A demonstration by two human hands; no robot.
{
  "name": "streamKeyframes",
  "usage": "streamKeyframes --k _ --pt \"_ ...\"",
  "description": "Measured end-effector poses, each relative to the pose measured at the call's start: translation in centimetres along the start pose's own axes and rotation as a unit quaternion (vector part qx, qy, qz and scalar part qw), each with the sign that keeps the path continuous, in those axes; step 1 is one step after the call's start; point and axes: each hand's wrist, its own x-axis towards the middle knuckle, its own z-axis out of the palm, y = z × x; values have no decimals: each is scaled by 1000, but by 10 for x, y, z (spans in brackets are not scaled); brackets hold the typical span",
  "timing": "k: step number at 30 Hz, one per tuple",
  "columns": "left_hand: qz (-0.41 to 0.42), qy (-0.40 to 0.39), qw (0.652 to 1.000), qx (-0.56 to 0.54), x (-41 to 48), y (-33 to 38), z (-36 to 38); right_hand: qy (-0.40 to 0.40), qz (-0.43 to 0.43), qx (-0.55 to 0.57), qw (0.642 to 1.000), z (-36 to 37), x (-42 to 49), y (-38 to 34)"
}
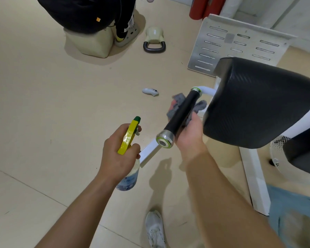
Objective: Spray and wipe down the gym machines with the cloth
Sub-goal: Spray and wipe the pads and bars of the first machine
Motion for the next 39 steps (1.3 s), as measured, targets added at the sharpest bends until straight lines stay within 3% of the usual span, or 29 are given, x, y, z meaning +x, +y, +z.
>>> streamKeyframes --k 10,12,14,18,21,24,27,29,31,33,39 --pt "3 -2 1000 -12 8 -4 5 80 35 -165 982 -12 -54 19" --pt "3 -2 1000 -6 10 -5 6 104 -1 -250 963 -8 -57 15" --pt "-1 -3 1000 -7 12 -4 7 115 -119 -398 902 -8 -71 10" --pt "0 -10 1000 -4 18 -1 8 31 -319 -653 686 -20 -96 17" --pt "5 -10 1000 -4 21 2 11 -46 -402 -736 543 -17 -84 13" --pt "-4 -11 1000 -19 23 5 13 -93 -370 -814 438 8 -61 -6" --pt "-4 -18 999 -26 23 7 15 -31 -264 -923 279 51 -36 -16" --pt "-8 -20 999 -30 22 9 17 12 -249 -948 198 77 -20 -21" --pt "-12 -22 999 -36 21 12 17 51 -232 -957 168 94 -4 -33" --pt "-6 -28 999 -38 21 15 16 62 -213 -960 170 100 5 -42" --pt "13 -48 999 -22 19 17 9 -44 -167 -981 89 90 -25 -13"
